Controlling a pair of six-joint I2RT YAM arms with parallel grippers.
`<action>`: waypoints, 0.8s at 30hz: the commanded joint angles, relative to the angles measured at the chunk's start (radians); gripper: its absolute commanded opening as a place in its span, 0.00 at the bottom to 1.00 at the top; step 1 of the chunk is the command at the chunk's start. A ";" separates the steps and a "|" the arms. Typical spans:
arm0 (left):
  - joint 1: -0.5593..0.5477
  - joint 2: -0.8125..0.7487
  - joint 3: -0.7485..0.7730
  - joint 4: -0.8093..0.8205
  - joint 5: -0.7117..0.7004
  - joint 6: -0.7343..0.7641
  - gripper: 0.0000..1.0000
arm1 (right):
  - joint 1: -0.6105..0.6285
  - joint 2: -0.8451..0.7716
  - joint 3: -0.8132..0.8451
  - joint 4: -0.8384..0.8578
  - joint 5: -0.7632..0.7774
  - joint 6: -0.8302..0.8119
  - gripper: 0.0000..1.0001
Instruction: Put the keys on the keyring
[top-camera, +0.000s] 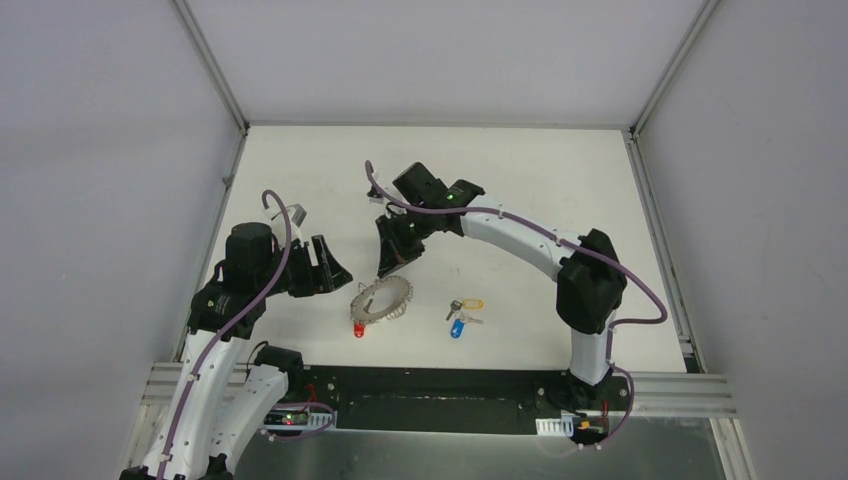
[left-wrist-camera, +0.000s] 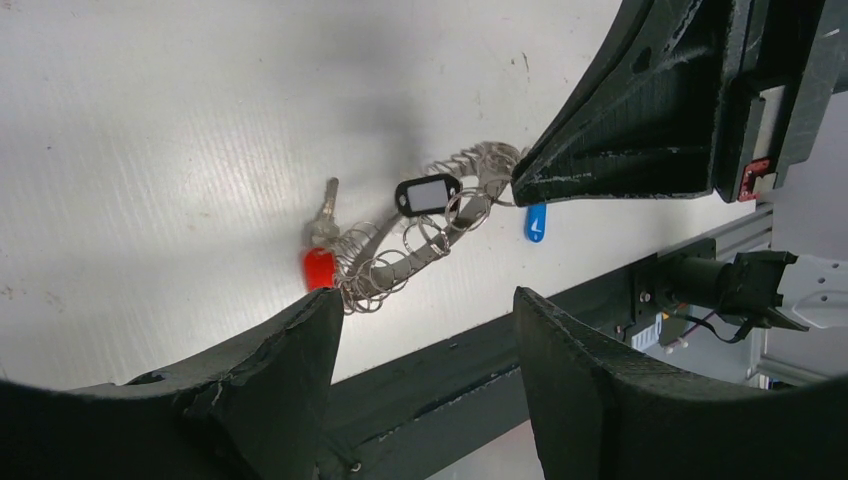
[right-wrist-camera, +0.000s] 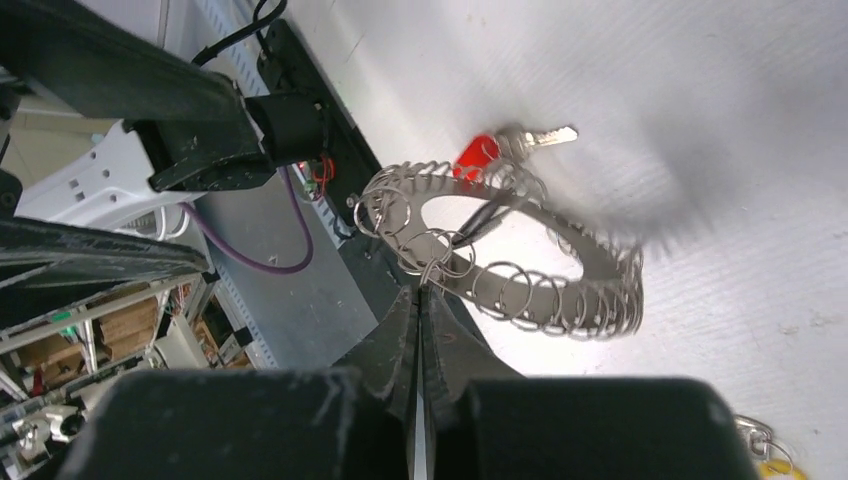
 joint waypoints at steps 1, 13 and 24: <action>0.009 0.000 -0.010 0.042 0.019 0.020 0.65 | -0.038 -0.023 0.012 0.020 0.075 0.060 0.00; 0.009 0.018 -0.011 0.042 0.019 0.020 0.65 | -0.194 0.148 0.010 0.027 0.136 0.184 0.00; 0.009 0.061 -0.011 0.040 0.023 0.021 0.65 | -0.253 0.178 -0.008 -0.016 0.218 0.088 0.24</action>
